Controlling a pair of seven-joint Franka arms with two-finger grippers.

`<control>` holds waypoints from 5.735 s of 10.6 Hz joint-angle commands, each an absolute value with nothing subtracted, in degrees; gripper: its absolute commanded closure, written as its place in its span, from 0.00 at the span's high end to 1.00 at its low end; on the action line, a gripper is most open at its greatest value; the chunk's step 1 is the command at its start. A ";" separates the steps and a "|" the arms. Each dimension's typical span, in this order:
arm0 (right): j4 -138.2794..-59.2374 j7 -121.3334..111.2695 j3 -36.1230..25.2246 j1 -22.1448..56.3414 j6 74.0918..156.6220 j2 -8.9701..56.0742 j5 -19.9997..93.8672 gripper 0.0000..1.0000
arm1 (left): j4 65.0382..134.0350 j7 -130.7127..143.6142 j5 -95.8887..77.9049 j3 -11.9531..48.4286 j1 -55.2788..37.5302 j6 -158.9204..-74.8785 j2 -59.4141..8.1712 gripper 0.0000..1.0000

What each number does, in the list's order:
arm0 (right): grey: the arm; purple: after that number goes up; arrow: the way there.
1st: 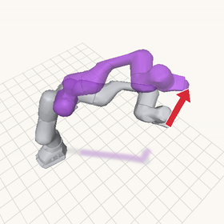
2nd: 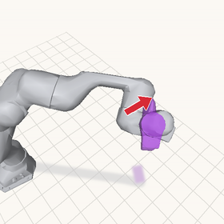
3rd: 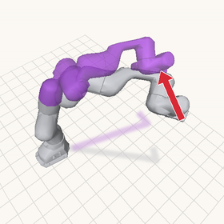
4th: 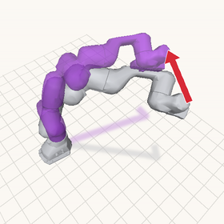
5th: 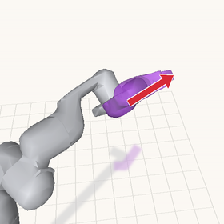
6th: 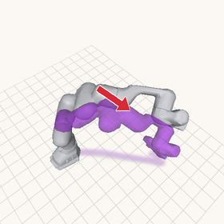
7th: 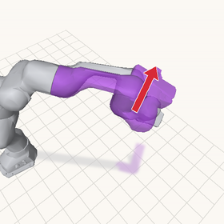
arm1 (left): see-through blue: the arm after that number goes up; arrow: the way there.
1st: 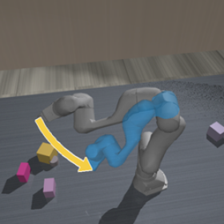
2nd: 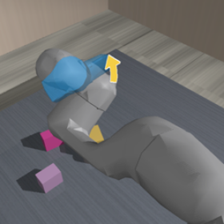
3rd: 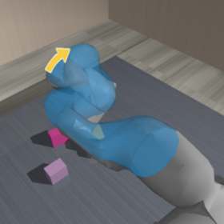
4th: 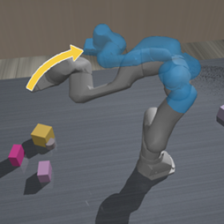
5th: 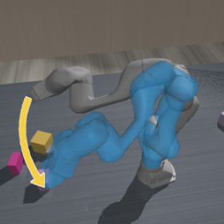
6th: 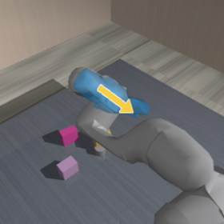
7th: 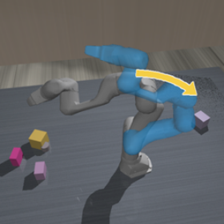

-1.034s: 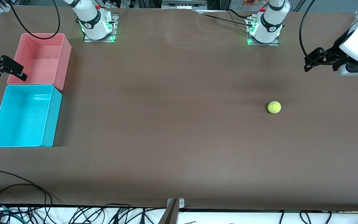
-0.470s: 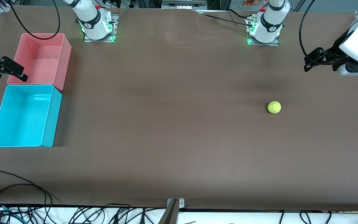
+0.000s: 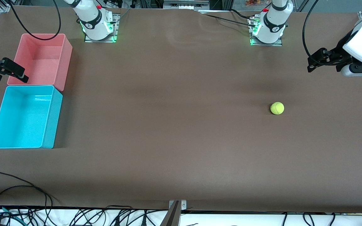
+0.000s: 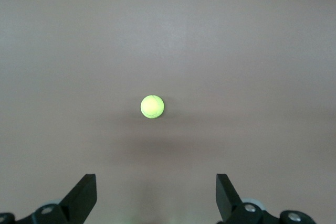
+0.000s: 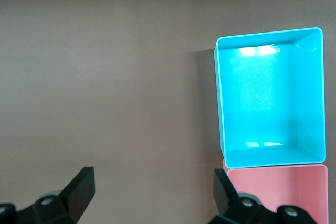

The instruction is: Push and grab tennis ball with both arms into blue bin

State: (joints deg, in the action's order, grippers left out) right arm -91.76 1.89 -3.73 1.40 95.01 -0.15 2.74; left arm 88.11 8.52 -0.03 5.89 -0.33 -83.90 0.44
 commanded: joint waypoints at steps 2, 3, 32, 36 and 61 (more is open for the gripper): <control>-90.26 0.97 -3.52 0.88 94.39 0.62 2.46 1.00 | 87.71 8.96 0.26 6.15 -0.18 -82.97 0.88 1.00; -90.26 0.97 -3.52 0.88 94.39 0.62 2.46 1.00 | 87.71 8.96 0.26 6.24 -0.18 -82.97 0.88 1.00; -90.26 0.97 -3.52 0.53 94.39 0.97 2.37 1.00 | 99.12 8.88 0.62 5.10 4.13 -95.17 0.43 1.00; -90.26 0.97 -3.52 0.53 94.39 0.97 2.37 1.00 | 101.60 8.79 2.02 5.01 4.48 -97.11 1.32 1.00; -90.35 0.97 -3.52 0.35 94.31 1.05 2.46 1.00 | 131.83 -30.36 2.29 0.88 7.29 -126.82 -0.97 0.11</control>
State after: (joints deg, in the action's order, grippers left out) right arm -91.59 1.82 -3.76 0.93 95.01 0.54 2.74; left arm 129.87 -21.20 0.88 0.82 6.15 -124.20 -0.81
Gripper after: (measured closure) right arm 0.000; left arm 0.436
